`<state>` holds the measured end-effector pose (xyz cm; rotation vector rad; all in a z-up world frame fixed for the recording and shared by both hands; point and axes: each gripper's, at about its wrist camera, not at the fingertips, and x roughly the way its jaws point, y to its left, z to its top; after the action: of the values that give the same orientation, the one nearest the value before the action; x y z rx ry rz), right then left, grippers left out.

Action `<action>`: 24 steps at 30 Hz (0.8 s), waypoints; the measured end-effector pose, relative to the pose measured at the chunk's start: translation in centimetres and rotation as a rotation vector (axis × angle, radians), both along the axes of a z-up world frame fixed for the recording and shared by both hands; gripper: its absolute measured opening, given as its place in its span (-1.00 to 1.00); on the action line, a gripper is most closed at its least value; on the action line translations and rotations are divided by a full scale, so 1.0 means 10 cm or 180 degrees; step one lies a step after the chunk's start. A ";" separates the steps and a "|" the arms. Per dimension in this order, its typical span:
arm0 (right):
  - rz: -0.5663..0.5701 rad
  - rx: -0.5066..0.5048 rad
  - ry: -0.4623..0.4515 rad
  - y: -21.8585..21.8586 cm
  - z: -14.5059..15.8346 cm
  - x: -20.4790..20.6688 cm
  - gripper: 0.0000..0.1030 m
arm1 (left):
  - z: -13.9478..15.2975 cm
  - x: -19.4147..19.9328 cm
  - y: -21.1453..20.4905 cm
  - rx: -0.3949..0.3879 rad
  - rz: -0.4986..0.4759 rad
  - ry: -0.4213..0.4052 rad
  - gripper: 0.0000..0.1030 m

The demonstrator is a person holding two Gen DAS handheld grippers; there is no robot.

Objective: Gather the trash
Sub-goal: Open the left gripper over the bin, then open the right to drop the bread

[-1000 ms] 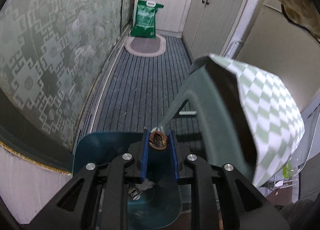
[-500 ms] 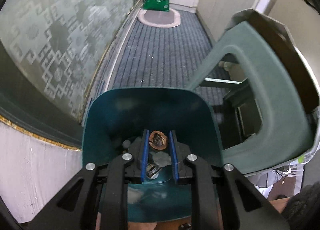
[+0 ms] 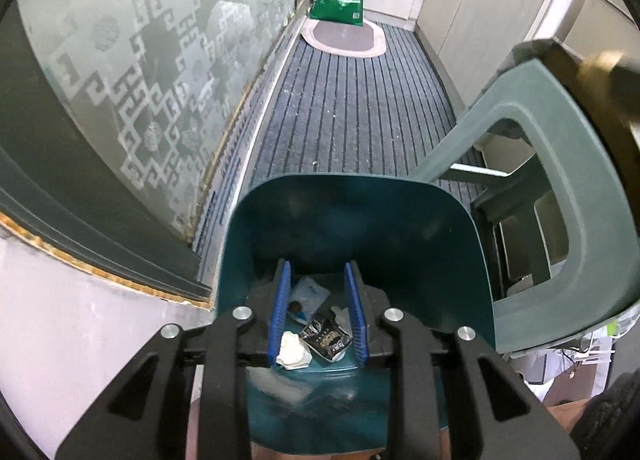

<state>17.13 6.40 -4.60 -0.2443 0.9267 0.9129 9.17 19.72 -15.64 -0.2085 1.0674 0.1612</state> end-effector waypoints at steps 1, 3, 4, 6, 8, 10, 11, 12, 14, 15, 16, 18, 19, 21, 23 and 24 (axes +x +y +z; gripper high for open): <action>0.0007 -0.0029 0.0015 0.03 -0.04 0.00 -0.12 | 0.06 -0.03 0.02 0.0013 0.0008 -0.0044 -0.44; 0.0022 -0.0080 0.0040 0.09 -0.12 0.00 -0.12 | 0.16 -0.08 0.06 -0.0005 0.0025 -0.0128 -0.46; 0.0026 -0.0112 0.0052 0.12 -0.16 0.00 -0.12 | 0.23 -0.12 0.08 -0.0018 0.0039 -0.0182 -0.46; 0.0041 -0.0156 0.0077 0.15 -0.24 -0.01 -0.12 | 0.34 -0.17 0.12 -0.0019 0.0065 -0.0283 -0.47; 0.0069 -0.0220 0.0104 0.21 -0.33 -0.04 -0.12 | 0.46 -0.23 0.16 -0.0029 0.0103 -0.0381 -0.49; 0.0112 -0.0287 0.0134 0.28 -0.43 -0.07 -0.12 | 0.58 -0.27 0.19 -0.0053 0.0131 -0.0468 -0.58; 0.0131 -0.0314 0.0143 0.30 -0.47 -0.08 -0.12 | 0.65 -0.31 0.20 -0.0060 0.0135 -0.0521 -0.59; 0.0151 -0.0344 0.0154 0.33 -0.52 -0.10 -0.12 | 0.70 -0.33 0.20 -0.0048 0.0135 -0.0555 -0.60; 0.0197 -0.0404 0.0188 0.40 -0.61 -0.14 -0.12 | 0.78 -0.37 0.20 -0.0004 0.0138 -0.0618 -0.63; 0.0226 -0.0442 0.0200 0.43 -0.66 -0.17 -0.12 | 0.82 -0.40 0.20 -0.0001 0.0134 -0.0645 -0.67; 0.0252 -0.0476 0.0214 0.45 -0.71 -0.19 -0.12 | 0.85 -0.42 0.20 -0.0008 0.0129 -0.0670 -0.70; 0.0307 -0.0558 0.0260 0.51 -0.83 -0.24 -0.12 | 0.92 -0.45 0.19 -0.0012 0.0110 -0.0735 -0.74; 0.0330 -0.0596 0.0281 0.54 -0.88 -0.26 -0.12 | 0.95 -0.46 0.18 -0.0006 0.0097 -0.0765 -0.74; 0.0380 -0.0686 0.0328 0.58 -1.01 -0.31 -0.12 | 0.99 -0.47 0.16 -0.0002 0.0076 -0.0807 -0.74; 0.0424 -0.0770 0.0370 0.64 -1.14 -0.34 -0.12 | 1.02 -0.49 0.15 0.0002 0.0053 -0.0835 -0.74; 0.0438 -0.0810 0.0386 0.66 -1.19 -0.35 -0.12 | 1.03 -0.50 0.14 0.0004 0.0042 -0.0847 -0.74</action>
<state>13.66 13.01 -16.51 -0.4791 1.1506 0.9434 4.17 21.09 -5.30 -0.2290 0.8014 0.1414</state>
